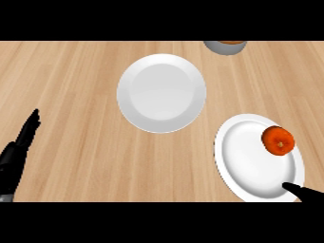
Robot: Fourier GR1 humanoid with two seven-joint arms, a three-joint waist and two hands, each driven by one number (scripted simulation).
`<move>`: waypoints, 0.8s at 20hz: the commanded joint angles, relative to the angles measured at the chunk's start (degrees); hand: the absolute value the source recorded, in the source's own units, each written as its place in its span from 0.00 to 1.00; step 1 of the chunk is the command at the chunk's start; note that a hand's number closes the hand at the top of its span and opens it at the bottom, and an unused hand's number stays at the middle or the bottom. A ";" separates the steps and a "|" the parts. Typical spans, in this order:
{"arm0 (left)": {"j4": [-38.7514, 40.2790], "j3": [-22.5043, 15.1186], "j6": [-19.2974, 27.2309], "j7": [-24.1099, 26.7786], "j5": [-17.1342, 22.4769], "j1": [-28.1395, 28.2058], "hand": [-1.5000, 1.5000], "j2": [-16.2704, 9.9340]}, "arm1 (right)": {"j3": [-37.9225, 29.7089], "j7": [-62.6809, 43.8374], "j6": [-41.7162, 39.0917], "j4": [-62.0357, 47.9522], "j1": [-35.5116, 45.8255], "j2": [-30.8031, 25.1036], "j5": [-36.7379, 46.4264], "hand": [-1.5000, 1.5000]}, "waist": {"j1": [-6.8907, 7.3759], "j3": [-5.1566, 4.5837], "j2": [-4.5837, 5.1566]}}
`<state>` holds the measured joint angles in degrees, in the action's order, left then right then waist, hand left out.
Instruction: Pick the squash from the plate and place it in the plate
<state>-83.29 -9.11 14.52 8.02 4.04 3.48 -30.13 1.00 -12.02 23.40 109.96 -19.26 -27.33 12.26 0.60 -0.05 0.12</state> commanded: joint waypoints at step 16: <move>-4.10 8.37 -8.40 0.09 -3.39 4.32 0.50 3.23 | -0.49 1.04 -15.05 -20.60 15.99 4.04 6.90 0.00 | -0.38 0.06 -0.14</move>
<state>-85.85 -3.11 8.84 7.80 0.61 6.34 -27.04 1.15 -13.39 10.40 93.58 -5.60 -24.80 18.08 0.23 0.00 -0.01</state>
